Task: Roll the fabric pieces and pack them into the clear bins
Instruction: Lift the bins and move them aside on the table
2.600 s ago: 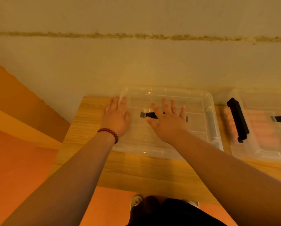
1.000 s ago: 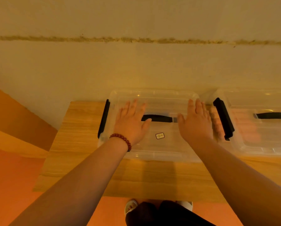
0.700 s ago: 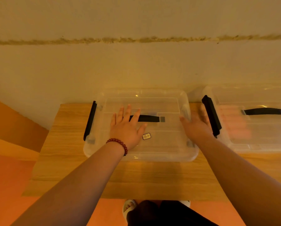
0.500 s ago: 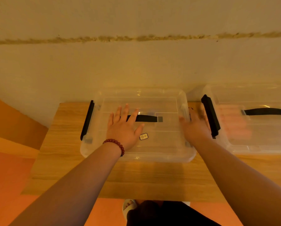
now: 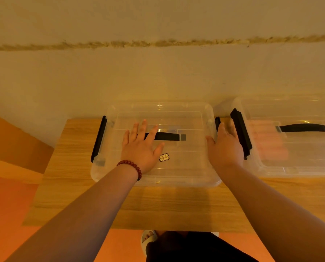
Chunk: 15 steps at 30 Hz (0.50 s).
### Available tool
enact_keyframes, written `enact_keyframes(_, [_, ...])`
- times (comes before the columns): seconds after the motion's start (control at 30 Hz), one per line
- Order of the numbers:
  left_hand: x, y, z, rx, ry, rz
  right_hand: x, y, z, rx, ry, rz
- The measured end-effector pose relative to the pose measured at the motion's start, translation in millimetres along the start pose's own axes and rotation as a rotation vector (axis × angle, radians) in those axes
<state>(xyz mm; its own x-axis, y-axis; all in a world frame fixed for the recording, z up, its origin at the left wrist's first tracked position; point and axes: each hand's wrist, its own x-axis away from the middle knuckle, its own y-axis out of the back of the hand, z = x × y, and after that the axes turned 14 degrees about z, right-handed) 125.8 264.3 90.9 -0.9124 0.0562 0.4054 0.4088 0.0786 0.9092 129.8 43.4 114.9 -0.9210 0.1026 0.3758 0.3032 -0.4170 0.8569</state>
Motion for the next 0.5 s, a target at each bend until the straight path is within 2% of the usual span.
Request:
enact_keyframes(0.27, [0,0,-3,-0.01,0.009,0.004,-4,-2,1,0.057,-0.001,-0.019])
enact_keyframes(0.43, [-1,-1,-8,0.001,0.01,0.006,-14,-5,-4,0.188,0.027,-0.038])
enact_keyframes(0.5, [-1,0,-10,0.003,0.009,0.01,-12,0,-8,0.118,0.048,-0.023])
